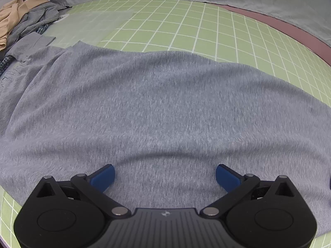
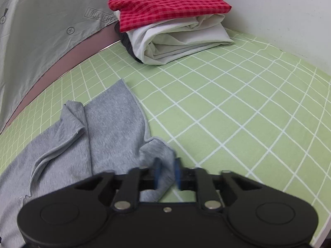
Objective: Fold clothes
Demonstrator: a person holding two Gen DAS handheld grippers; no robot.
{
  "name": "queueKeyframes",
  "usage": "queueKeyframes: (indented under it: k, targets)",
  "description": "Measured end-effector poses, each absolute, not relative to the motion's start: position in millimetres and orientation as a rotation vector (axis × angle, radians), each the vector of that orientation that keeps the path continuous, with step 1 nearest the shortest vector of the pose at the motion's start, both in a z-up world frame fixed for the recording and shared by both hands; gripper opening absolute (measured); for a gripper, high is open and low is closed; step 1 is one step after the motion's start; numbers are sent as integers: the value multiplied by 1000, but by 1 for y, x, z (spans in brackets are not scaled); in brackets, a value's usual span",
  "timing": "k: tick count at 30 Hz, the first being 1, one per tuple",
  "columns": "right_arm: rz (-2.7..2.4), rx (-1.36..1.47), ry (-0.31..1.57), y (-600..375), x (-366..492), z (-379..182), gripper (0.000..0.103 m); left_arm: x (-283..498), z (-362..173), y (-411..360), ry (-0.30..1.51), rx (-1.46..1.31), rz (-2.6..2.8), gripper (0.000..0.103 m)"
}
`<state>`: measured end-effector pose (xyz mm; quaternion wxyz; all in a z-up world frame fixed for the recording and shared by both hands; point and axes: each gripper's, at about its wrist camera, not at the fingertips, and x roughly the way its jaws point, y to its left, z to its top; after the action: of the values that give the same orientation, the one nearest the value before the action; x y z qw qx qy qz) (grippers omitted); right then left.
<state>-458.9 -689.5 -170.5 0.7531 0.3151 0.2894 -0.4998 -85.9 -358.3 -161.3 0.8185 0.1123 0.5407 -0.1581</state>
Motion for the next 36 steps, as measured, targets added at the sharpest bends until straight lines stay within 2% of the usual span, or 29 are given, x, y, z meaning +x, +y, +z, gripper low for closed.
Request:
queueKeyframes:
  k: [3, 6, 10, 12, 14, 19, 29, 36]
  targets:
    - [-1107, 571, 621, -678, -457, -146, 1, -86, -161, -358, 1152, 240, -338, 103]
    - [-1136, 567, 608, -675, -473, -130, 1, -86, -161, -357, 1149, 239, -338, 103]
    - [-1173, 660, 740, -686, -482, -167, 3, -86, -161, -355, 1151, 240, -342, 103]
    - [-1199, 621, 768, -680, -477, -169, 20, -86, -161, -355, 1151, 238, -339, 103]
    - [-1205, 536, 759, -672, -466, -162, 46, -85, -161, -354, 1151, 236, -336, 103]
    - [-1134, 432, 743, -660, -420, -150, 49, -88, -161, -351, 1165, 248, -342, 103]
    - [-890, 306, 740, -607, -312, -143, 49, -100, -160, -313, 1172, 252, -337, 103]
    - [-803, 311, 762, -573, -278, -151, 50, -107, -161, -305, 1153, 298, -425, 103]
